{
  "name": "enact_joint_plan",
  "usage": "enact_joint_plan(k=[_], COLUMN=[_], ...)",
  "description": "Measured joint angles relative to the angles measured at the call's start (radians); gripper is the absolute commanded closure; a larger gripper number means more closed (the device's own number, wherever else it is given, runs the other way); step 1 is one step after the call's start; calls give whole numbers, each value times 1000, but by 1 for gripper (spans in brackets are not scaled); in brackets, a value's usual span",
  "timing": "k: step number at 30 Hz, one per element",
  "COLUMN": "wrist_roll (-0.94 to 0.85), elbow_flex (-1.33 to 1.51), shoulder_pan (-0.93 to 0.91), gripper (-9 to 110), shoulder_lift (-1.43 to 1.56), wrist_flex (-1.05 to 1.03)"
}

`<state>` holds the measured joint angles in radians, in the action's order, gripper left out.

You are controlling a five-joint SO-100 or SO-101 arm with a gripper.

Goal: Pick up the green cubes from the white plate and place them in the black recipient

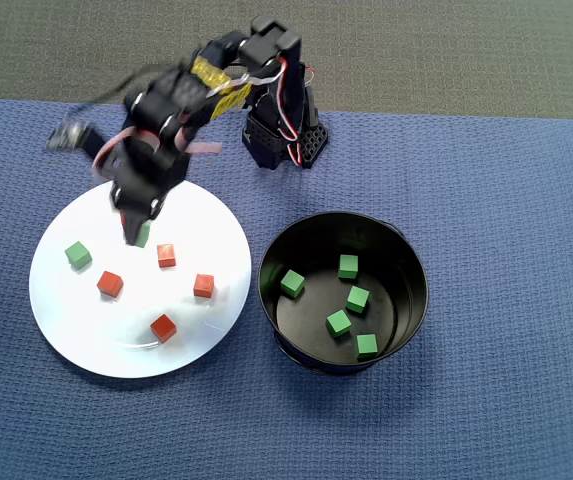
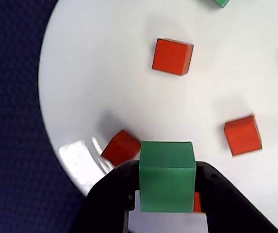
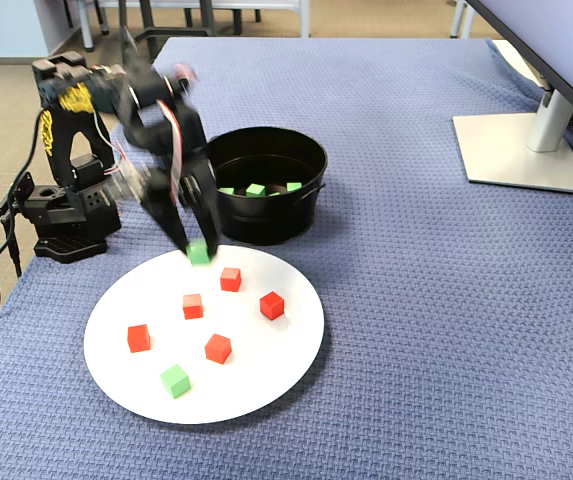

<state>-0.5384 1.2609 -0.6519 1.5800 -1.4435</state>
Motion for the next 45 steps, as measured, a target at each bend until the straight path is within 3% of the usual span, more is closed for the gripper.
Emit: enact_joint_plan(k=[5, 11, 12, 14, 15, 20, 23, 30, 38, 45], wrist_roll=[112, 265, 287, 324, 333, 313, 258, 83, -32, 124], elbow_flex=[69, 305, 337, 359, 359, 299, 255, 229, 215, 124], shoulder_pan=[245, 609, 667, 775, 825, 923, 857, 390, -71, -249], gripper=[101, 101, 94, 65, 58, 56, 61, 101, 100, 80], shoulder_lift=[161, 212, 215, 215, 215, 219, 232, 229, 17, -245], wrist_flex=[-25, 164, 193, 221, 221, 109, 63, 57, 184, 247])
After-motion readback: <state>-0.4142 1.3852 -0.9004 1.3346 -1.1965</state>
